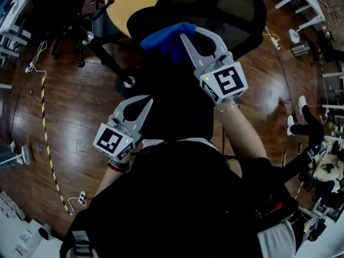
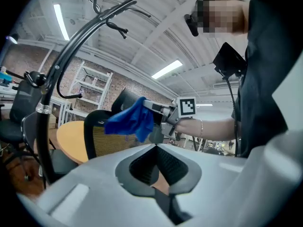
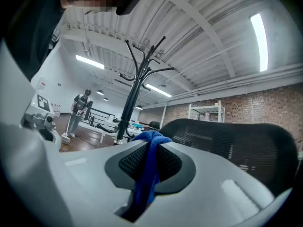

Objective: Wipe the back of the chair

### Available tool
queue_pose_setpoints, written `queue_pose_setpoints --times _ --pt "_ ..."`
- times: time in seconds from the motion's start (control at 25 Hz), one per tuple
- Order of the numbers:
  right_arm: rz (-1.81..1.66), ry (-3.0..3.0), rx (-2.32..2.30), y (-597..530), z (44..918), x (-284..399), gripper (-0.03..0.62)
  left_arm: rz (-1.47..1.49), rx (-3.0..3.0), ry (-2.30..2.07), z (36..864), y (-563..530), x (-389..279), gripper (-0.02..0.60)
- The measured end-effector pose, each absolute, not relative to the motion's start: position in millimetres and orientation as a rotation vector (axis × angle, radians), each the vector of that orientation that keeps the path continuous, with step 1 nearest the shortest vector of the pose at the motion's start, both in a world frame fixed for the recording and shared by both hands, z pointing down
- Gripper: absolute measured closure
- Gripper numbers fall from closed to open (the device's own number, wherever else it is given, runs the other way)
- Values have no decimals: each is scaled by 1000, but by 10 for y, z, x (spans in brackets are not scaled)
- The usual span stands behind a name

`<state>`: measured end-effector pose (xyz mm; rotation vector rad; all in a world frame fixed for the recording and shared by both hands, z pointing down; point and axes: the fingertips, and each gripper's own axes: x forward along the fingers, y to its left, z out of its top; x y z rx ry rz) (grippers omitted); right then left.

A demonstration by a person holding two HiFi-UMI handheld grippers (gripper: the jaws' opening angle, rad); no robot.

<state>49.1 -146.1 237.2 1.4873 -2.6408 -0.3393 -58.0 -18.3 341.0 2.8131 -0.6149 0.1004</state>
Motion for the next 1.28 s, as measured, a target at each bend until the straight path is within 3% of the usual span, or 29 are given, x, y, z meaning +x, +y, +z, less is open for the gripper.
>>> queue_pose_setpoints --times 0.32,0.52,0.8,1.28 --pt "-199 -2213 1834 -1200 2852 2545 560 89 2850 -565 3147 -196 278 577" --pt "-169 -2131 1873 -1440 3030 3107 560 118 2828 -640 3123 -161 489 577" --pt "-263 -2175 1776 -1809 3040 2859 560 110 2795 -823 3068 -227 373 577" --pt "-310 -2372 1575 -2343 3001 1627 560 121 2701 -1021 3200 -220 -201 577"
